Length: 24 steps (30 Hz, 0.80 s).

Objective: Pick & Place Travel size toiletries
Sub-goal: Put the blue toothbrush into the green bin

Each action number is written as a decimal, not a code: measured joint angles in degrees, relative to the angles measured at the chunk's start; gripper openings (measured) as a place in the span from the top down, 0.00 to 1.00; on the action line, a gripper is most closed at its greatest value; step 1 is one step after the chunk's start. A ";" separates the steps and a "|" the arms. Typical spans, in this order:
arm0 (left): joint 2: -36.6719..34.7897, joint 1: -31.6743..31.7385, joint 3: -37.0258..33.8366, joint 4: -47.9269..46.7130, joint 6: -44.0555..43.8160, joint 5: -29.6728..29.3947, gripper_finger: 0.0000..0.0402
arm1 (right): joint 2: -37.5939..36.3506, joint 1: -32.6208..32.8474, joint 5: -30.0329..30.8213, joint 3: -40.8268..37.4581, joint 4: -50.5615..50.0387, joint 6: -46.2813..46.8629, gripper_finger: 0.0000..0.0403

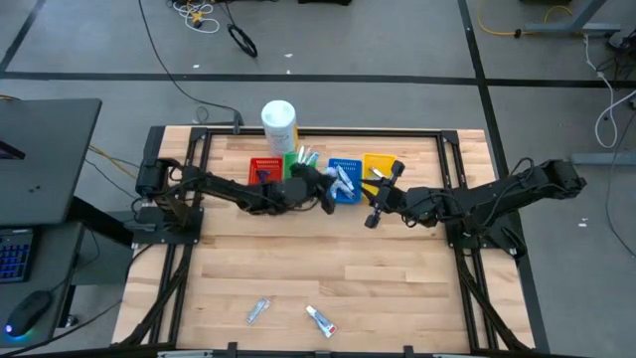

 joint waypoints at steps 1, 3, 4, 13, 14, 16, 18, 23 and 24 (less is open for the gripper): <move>0.01 1.05 0.00 -1.96 -1.15 1.15 0.92 | 0.00 0.00 -0.76 0.00 0.03 0.01 0.85; 0.00 3.25 0.00 -4.61 -2.41 3.69 0.93 | 0.00 -0.02 -2.61 -0.02 -0.01 0.00 0.85; -0.21 4.32 0.00 -5.24 -2.77 5.28 0.93 | 0.00 0.00 -2.98 0.00 0.04 0.00 0.85; -8.52 8.78 5.26 -22.94 -0.18 10.33 0.92 | -0.02 -1.01 -2.98 0.00 -0.03 -0.83 0.84; -9.28 8.85 6.90 -27.34 -0.69 10.35 0.93 | -0.02 -1.14 -2.98 0.00 -0.03 -0.83 0.84; -10.53 9.24 10.08 -38.31 -2.47 10.24 0.93 | -0.02 -1.26 -2.98 0.00 -0.03 -0.83 0.84; -10.53 9.35 12.71 -46.19 -4.97 9.98 0.93 | -0.02 -1.42 -3.12 0.00 -0.05 -0.83 0.84; -9.17 8.93 13.53 -53.86 -9.59 6.60 0.92 | -0.02 -1.46 -3.24 0.00 -0.03 -0.75 0.84; -8.62 8.92 13.42 -55.52 -10.35 5.89 0.92 | -0.02 -1.46 -3.98 0.00 -0.05 -0.57 0.84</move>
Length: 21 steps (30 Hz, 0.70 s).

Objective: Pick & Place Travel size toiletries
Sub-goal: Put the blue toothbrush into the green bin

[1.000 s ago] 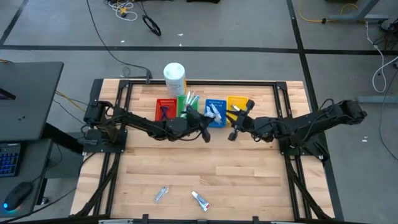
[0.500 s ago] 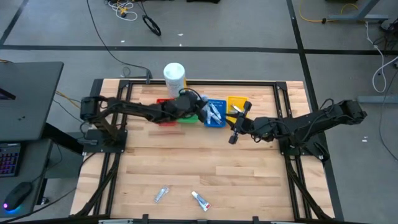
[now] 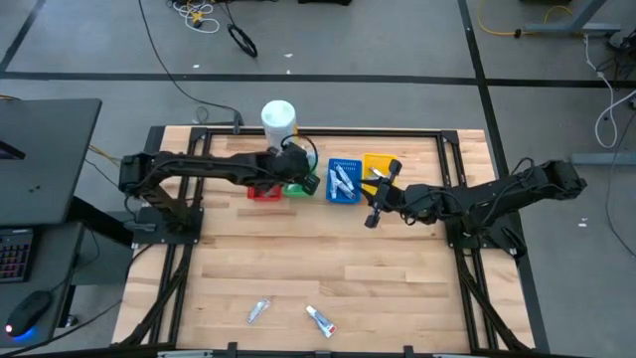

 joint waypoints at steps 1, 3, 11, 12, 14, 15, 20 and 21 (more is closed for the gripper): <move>0.71 -0.01 -0.04 -0.96 -1.10 -0.62 0.93 | 0.00 0.00 -0.58 0.00 -0.02 0.58 0.84; 2.16 0.19 -0.01 -1.64 -2.95 -0.52 0.92 | 0.00 0.00 -2.28 0.00 0.01 1.73 0.84; 7.26 1.23 0.00 -1.84 -5.75 0.70 0.92 | -0.02 -0.04 -5.74 0.00 0.01 2.29 0.85; 7.54 1.52 -0.06 -2.18 -5.80 1.65 0.92 | -0.02 -0.04 -5.74 0.00 0.00 2.29 0.85; 8.48 2.07 0.11 -0.74 -5.87 3.62 0.92 | -0.01 -0.04 -5.72 0.00 0.02 2.29 0.85; 8.69 2.47 0.08 -1.01 -5.89 5.14 0.91 | -0.02 -0.04 -5.72 0.00 0.01 2.29 0.85; 9.12 3.27 -0.04 -0.65 -7.01 8.09 0.88 | -0.02 -0.11 -6.03 0.00 0.10 2.29 0.85; 9.12 3.30 -0.04 -0.45 -7.07 8.11 0.87 | -0.02 -0.16 -6.03 0.00 0.08 2.29 0.85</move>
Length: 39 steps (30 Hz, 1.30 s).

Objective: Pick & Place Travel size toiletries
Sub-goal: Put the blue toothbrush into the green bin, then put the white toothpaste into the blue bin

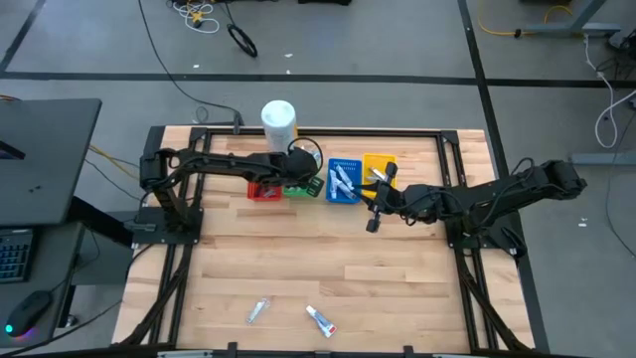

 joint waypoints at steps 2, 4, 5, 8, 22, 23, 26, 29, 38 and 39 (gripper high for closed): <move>0.00 0.16 0.00 0.14 0.00 -0.36 0.85 | 0.00 -0.18 -0.02 0.00 0.01 0.00 0.85; 0.00 0.46 0.00 0.03 0.01 -0.75 0.82 | 0.00 -0.31 -0.04 0.00 -0.06 0.00 0.85; 0.00 0.62 0.00 -0.14 0.01 -0.97 0.80 | 0.00 -0.33 -0.04 0.00 -0.06 0.00 0.85; 0.00 0.94 0.00 -0.33 0.02 -1.69 0.75 | 0.00 -0.34 -0.04 0.00 -0.07 0.00 0.85; 0.00 -0.03 0.01 2.54 4.08 -3.26 0.57 | 0.00 -0.34 -0.04 0.00 -0.07 0.00 0.85; -0.05 -0.37 0.02 3.07 4.94 -2.55 0.57 | 0.00 -0.34 -0.04 0.00 -0.07 0.00 0.85; -0.50 -1.72 0.24 3.08 6.05 1.10 0.59 | 0.00 -0.34 -0.07 0.00 -0.09 0.00 0.85; -0.50 -3.99 1.19 3.11 5.53 5.13 0.62 | 0.00 -0.37 -0.26 0.00 -1.08 0.00 0.85; -0.52 -16.97 2.49 2.56 11.10 10.80 0.66 | 0.00 -1.80 -8.05 0.00 -5.65 0.84 0.85; -0.52 -18.46 2.49 1.88 10.12 11.41 0.66 | 0.00 -1.85 -8.76 0.00 -5.70 1.49 0.85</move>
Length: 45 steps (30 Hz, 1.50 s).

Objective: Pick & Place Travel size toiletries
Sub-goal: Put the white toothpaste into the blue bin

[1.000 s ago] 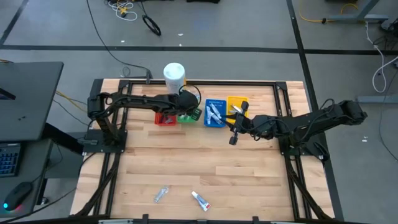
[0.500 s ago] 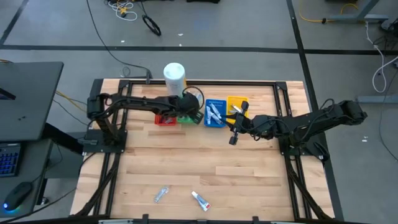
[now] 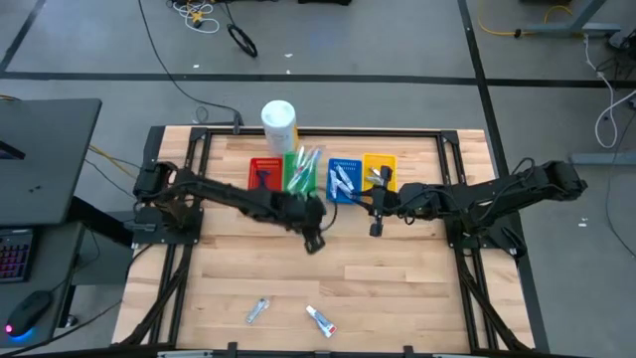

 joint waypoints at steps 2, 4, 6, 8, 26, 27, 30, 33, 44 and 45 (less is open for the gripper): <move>0.00 -3.01 0.00 -1.70 -2.82 0.59 0.65 | 0.00 -0.09 -1.14 0.00 0.02 0.22 0.85; 0.00 -5.92 0.00 -3.66 -5.94 0.29 0.65 | 0.00 -0.09 -1.78 0.00 0.00 -0.64 0.85; 0.00 -8.53 0.00 -5.19 -8.81 -0.83 0.63 | 0.00 -0.09 -1.78 0.00 -0.48 -1.29 0.85; 0.00 -10.85 0.00 -6.60 -11.64 -1.77 0.62 | 0.00 -0.15 -1.80 0.00 -1.56 -1.32 0.85; 0.00 -19.59 -0.03 -14.25 -26.00 -1.72 0.56 | 0.02 -0.27 -3.56 0.00 -3.47 -1.46 0.84; 0.00 -19.65 -0.04 -13.41 -24.46 -2.13 0.56 | 0.04 -0.29 -4.05 0.00 -2.92 -1.18 0.84; 0.00 -20.04 -0.07 -10.26 -17.35 -4.97 0.56 | 0.04 -0.29 -5.14 0.00 -0.85 -0.14 0.84; 0.17 -20.47 -0.09 -5.71 -9.55 -7.77 0.57 | 0.04 -0.29 -5.34 0.00 -0.72 0.02 0.84; 0.35 -25.04 -3.43 11.24 6.80 -7.27 0.57 | 0.79 -0.29 -5.34 0.02 -3.51 0.74 0.85; 0.35 -25.66 -3.43 11.25 6.60 -7.16 0.57 | 0.79 -0.29 -5.34 0.02 -3.88 1.45 0.85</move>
